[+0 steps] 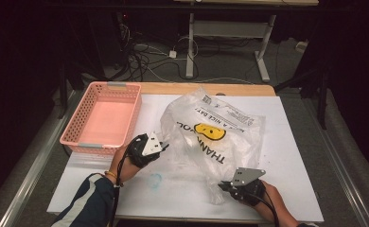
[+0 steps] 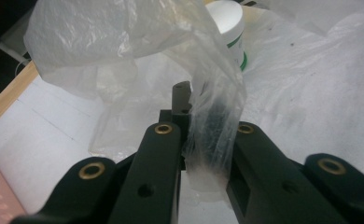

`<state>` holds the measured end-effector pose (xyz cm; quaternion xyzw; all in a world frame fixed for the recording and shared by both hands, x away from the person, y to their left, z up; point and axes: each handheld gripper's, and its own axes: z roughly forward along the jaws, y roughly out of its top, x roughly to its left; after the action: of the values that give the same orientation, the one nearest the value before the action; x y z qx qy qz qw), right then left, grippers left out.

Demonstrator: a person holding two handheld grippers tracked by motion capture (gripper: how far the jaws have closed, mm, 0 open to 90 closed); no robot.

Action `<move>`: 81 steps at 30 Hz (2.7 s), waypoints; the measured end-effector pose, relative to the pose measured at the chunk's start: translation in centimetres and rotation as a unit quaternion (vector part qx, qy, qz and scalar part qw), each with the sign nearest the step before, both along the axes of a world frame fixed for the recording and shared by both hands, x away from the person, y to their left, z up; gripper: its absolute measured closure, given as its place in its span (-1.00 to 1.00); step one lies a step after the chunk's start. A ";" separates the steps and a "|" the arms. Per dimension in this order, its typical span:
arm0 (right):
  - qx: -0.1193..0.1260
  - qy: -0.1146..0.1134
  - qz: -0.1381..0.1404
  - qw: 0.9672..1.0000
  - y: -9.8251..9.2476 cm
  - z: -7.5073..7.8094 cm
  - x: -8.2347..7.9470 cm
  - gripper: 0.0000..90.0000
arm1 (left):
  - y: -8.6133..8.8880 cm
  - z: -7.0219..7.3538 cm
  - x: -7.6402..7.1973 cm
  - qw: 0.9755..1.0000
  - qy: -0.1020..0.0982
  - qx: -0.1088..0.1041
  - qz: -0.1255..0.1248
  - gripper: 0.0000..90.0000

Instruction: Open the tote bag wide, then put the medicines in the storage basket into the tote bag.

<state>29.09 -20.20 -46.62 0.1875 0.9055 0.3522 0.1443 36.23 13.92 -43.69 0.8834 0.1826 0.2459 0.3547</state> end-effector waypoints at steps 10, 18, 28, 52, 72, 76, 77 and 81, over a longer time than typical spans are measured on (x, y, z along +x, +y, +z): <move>0.036 -0.059 -0.036 0.997 -0.9 1.6 -0.1 0.98 | 0.2 0.2 -0.1 1.000 -0.003 -0.022 -0.006 0.91; 0.050 -0.084 -0.048 0.994 -1.3 2.4 -0.2 0.99 | 0.3 0.4 -0.3 1.000 -0.007 -0.026 -0.012 0.93; 0.071 -0.107 -0.070 0.989 -2.1 3.4 -0.1 0.99 | 0.5 0.7 -0.4 0.999 -0.017 -0.040 -0.007 0.93; 0.112 -0.180 -0.084 0.974 -1.9 7.8 1.3 1.00 | 2.8 4.7 -1.6 0.993 -0.077 -0.092 0.012 0.93; 0.177 -0.248 -0.091 0.948 -3.3 14.4 1.4 1.00 | 3.1 9.7 -3.8 0.981 -0.134 -0.141 -0.018 0.93; 0.175 -0.251 -0.076 0.949 -1.9 14.9 1.6 1.00 | 1.5 9.6 -3.1 0.981 -0.130 -0.141 -0.034 0.93; 0.174 -0.251 -0.072 0.949 -1.4 14.9 1.8 1.00 | 0.9 9.4 -2.6 0.981 -0.128 -0.140 -0.038 0.93; 0.164 -0.250 -0.059 0.952 0.5 15.2 2.6 1.00 | -0.5 9.5 -1.6 0.980 -0.117 -0.157 -0.046 0.93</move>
<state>31.71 -19.74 -31.43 0.1679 0.7576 0.5222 0.3538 34.62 13.37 -34.20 0.7894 0.1352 0.2989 0.5188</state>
